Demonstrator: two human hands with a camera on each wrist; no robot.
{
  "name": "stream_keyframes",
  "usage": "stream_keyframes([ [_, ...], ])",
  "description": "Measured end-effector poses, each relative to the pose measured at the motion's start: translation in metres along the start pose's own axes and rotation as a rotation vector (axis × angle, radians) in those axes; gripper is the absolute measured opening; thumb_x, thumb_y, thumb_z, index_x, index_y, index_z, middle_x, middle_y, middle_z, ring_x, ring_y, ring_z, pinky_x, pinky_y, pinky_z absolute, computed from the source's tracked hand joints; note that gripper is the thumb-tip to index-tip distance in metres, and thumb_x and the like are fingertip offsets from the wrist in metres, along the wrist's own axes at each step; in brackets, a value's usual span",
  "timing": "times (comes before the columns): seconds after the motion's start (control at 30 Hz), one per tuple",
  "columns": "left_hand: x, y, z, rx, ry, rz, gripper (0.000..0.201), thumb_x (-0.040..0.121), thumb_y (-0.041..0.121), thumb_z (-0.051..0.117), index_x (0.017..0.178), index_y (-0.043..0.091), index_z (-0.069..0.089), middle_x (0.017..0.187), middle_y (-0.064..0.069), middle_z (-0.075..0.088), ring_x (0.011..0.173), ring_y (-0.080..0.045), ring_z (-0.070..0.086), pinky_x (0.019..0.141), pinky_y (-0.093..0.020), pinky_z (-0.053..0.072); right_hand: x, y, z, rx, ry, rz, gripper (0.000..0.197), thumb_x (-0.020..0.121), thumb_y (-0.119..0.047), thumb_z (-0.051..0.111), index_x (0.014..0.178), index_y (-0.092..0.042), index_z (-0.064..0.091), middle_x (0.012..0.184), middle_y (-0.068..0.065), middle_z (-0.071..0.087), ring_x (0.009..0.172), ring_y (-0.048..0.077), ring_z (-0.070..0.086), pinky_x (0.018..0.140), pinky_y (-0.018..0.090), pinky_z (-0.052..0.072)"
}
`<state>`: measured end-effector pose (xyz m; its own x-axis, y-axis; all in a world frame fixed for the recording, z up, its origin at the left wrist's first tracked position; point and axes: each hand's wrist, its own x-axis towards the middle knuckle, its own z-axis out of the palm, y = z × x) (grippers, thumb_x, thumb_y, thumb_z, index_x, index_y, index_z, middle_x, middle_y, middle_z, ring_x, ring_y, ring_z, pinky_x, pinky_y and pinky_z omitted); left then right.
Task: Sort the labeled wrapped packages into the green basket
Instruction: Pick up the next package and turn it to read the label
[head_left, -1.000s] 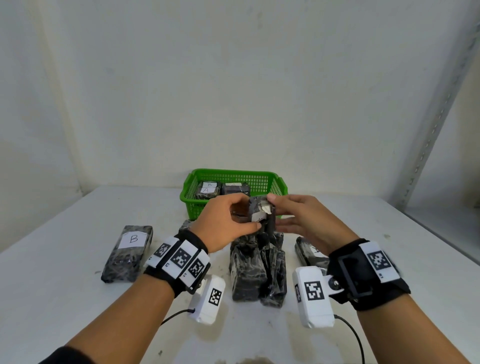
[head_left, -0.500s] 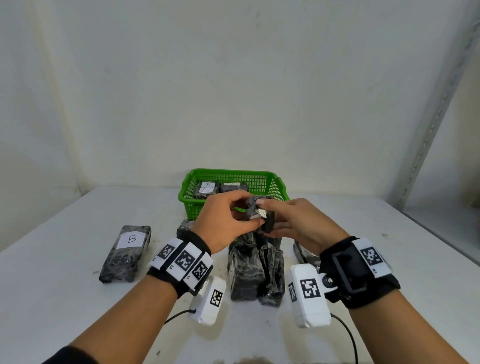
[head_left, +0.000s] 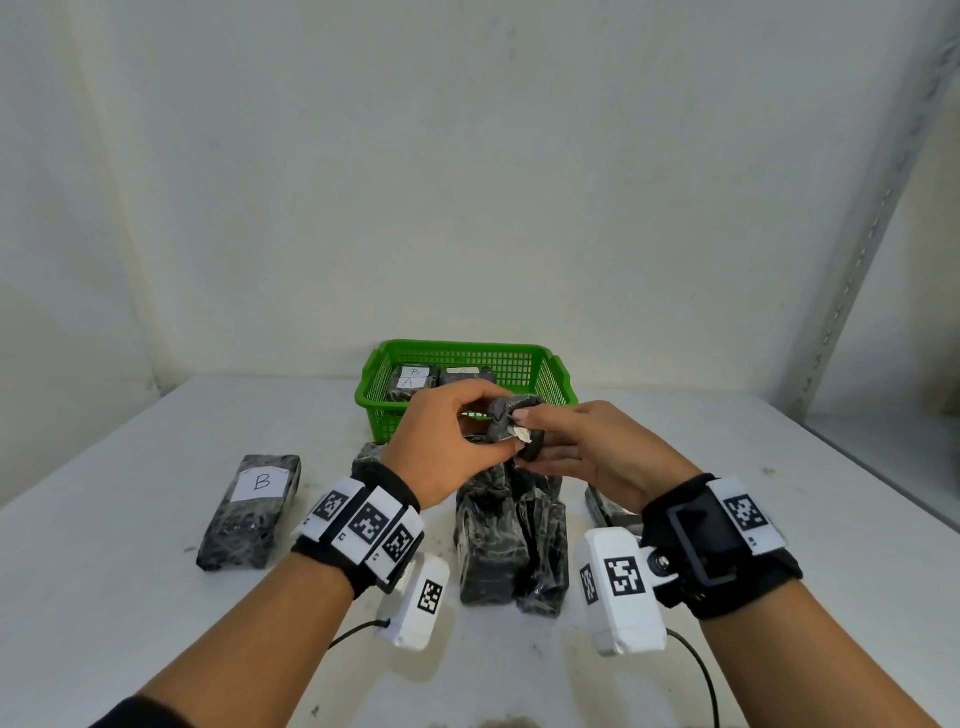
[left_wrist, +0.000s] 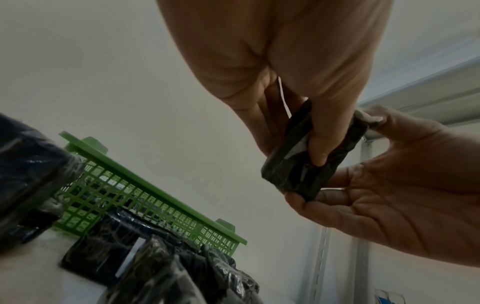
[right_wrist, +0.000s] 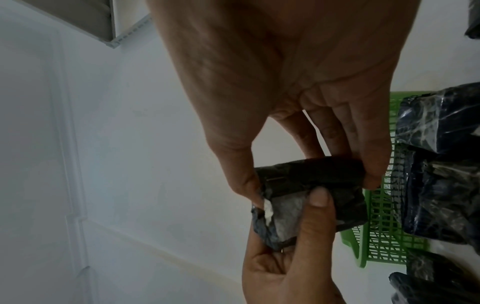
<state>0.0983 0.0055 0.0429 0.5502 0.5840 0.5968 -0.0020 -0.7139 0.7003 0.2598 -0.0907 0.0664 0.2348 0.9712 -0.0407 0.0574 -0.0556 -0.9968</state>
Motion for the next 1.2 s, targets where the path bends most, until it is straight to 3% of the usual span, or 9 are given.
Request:
stream_keyframes([
  [0.2, 0.000, 0.002, 0.001, 0.011, -0.018, 0.034, 0.042, 0.069, 0.010, 0.086, 0.107, 0.021, 0.071, 0.100, 0.008, 0.073, 0.093, -0.004, 0.070, 0.083, -0.020, 0.058, 0.002, 0.001, 0.001, -0.019, 0.004, -0.019, 0.032, 0.090, -0.026, 0.079, 0.109, 0.000, 0.078, 0.111, 0.023, 0.078, 0.108, 0.039, 0.074, 0.098, 0.036, 0.060],
  [0.4, 0.003, 0.003, -0.003, 0.067, 0.015, 0.063, 0.040, 0.070, 0.008, 0.084, 0.107, 0.018, 0.073, 0.099, 0.009, 0.072, 0.090, 0.000, 0.068, 0.079, -0.010, 0.053, 0.001, -0.001, -0.001, 0.038, -0.069, -0.011, 0.030, 0.093, -0.022, 0.075, 0.115, -0.002, 0.075, 0.115, 0.019, 0.078, 0.109, 0.032, 0.075, 0.100, 0.034, 0.059],
  [0.53, 0.002, 0.002, -0.004, 0.050, 0.009, 0.062, 0.042, 0.071, 0.012, 0.085, 0.110, 0.019, 0.071, 0.102, 0.010, 0.071, 0.093, -0.001, 0.068, 0.082, -0.016, 0.056, 0.000, -0.001, -0.003, 0.061, -0.058, -0.052, 0.026, 0.093, -0.016, 0.075, 0.112, 0.001, 0.075, 0.111, 0.019, 0.079, 0.108, 0.030, 0.076, 0.089, 0.027, 0.062],
  [0.73, 0.000, 0.001, -0.007, -0.087, -0.090, 0.019, 0.055, 0.076, 0.033, 0.083, 0.126, 0.023, 0.063, 0.123, 0.009, 0.066, 0.117, -0.005, 0.061, 0.098, -0.030, 0.054, 0.005, 0.004, -0.012, 0.035, 0.007, -0.172, 0.045, 0.086, -0.003, 0.079, 0.129, -0.009, 0.068, 0.119, 0.008, 0.077, 0.112, 0.025, 0.074, 0.098, 0.037, 0.059],
  [0.83, 0.002, -0.004, -0.008, -0.117, -0.133, -0.071, 0.069, 0.071, 0.055, 0.079, 0.131, 0.028, 0.058, 0.129, 0.010, 0.063, 0.123, -0.005, 0.058, 0.103, -0.037, 0.050, 0.001, 0.001, -0.016, -0.036, -0.038, -0.189, 0.056, 0.085, -0.004, 0.080, 0.137, -0.016, 0.063, 0.128, -0.001, 0.071, 0.110, 0.014, 0.075, 0.090, 0.028, 0.061],
  [0.9, 0.003, -0.005, -0.007, -0.106, -0.173, -0.128, 0.078, 0.069, 0.061, 0.076, 0.136, 0.029, 0.054, 0.131, 0.012, 0.062, 0.123, -0.002, 0.058, 0.105, -0.036, 0.049, 0.001, 0.001, -0.019, -0.054, -0.055, -0.208, 0.069, 0.078, -0.013, 0.084, 0.143, -0.016, 0.059, 0.136, 0.001, 0.067, 0.112, 0.016, 0.074, 0.090, 0.028, 0.060],
  [0.97, 0.004, -0.003, -0.007, -0.110, -0.204, -0.158, 0.075, 0.074, 0.054, 0.076, 0.139, 0.027, 0.052, 0.131, 0.013, 0.062, 0.121, 0.001, 0.058, 0.107, -0.034, 0.048, 0.000, 0.003, -0.022, -0.057, -0.069, -0.213, 0.075, 0.075, -0.021, 0.086, 0.144, -0.016, 0.058, 0.140, 0.002, 0.066, 0.116, 0.017, 0.073, 0.092, 0.030, 0.060],
  [1.07, 0.004, -0.005, -0.009, -0.173, -0.202, -0.192, 0.064, 0.079, 0.027, 0.080, 0.138, 0.022, 0.055, 0.129, 0.008, 0.065, 0.119, -0.004, 0.061, 0.106, -0.038, 0.048, -0.001, 0.004, -0.023, 0.045, -0.096, -0.180, 0.074, 0.077, -0.027, 0.087, 0.142, -0.010, 0.059, 0.136, 0.008, 0.069, 0.113, 0.021, 0.073, 0.087, 0.029, 0.060],
  [1.2, 0.001, -0.008, -0.006, -0.227, -0.168, -0.162, 0.073, 0.070, 0.020, 0.087, 0.136, 0.023, 0.055, 0.129, 0.005, 0.065, 0.123, -0.008, 0.060, 0.105, -0.041, 0.049, -0.004, -0.003, -0.018, 0.120, -0.049, -0.034, 0.046, 0.092, -0.035, 0.071, 0.129, -0.008, 0.069, 0.127, 0.015, 0.073, 0.101, 0.032, 0.075, 0.077, 0.031, 0.062],
])
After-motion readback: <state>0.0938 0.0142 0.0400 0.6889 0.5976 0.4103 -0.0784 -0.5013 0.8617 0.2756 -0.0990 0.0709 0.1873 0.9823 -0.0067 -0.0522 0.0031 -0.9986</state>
